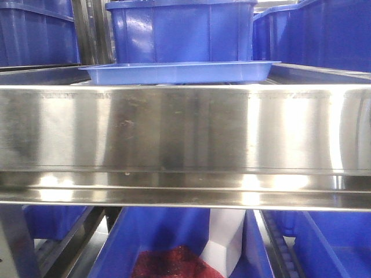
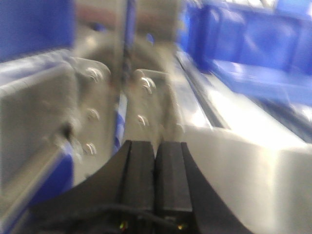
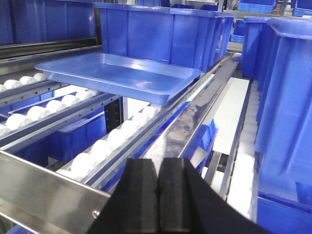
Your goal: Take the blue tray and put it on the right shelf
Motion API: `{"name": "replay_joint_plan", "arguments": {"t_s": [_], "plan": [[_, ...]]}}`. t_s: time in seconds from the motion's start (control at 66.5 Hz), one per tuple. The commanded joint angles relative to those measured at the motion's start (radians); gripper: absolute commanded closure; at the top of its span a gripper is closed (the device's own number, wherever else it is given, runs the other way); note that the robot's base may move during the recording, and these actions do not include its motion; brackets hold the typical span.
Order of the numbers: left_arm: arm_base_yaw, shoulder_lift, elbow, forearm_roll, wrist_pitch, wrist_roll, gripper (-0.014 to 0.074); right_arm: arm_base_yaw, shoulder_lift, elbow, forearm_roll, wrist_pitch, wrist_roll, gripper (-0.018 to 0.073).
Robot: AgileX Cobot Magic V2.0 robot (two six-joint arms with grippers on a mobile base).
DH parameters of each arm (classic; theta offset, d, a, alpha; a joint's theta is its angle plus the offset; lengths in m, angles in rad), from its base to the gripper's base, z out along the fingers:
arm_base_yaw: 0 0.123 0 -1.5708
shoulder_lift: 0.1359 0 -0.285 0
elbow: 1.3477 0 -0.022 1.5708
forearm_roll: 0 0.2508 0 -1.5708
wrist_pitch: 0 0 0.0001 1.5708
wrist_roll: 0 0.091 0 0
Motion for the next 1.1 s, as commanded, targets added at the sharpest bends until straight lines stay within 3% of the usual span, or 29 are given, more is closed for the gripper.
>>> {"name": "replay_joint_plan", "arguments": {"t_s": [0.0,0.857,0.962,1.082], "plan": [[0.025,-0.013,0.029,-0.006,-0.163,0.006,0.0645,0.0,0.011,-0.024,-0.022,-0.092,-0.009,0.0504],[0.023,-0.013,0.031,-0.006,-0.159,0.006,0.0645,-0.005,0.011,-0.006,-0.022,-0.097,-0.009,0.0504],[0.023,-0.013,0.031,-0.006,-0.159,0.006,0.0645,-0.062,0.011,0.034,-0.017,-0.103,-0.009,0.0504],[0.023,-0.013,0.031,-0.006,-0.159,0.006,0.0645,-0.195,-0.022,0.11,0.042,-0.173,-0.009,0.0504]]}}
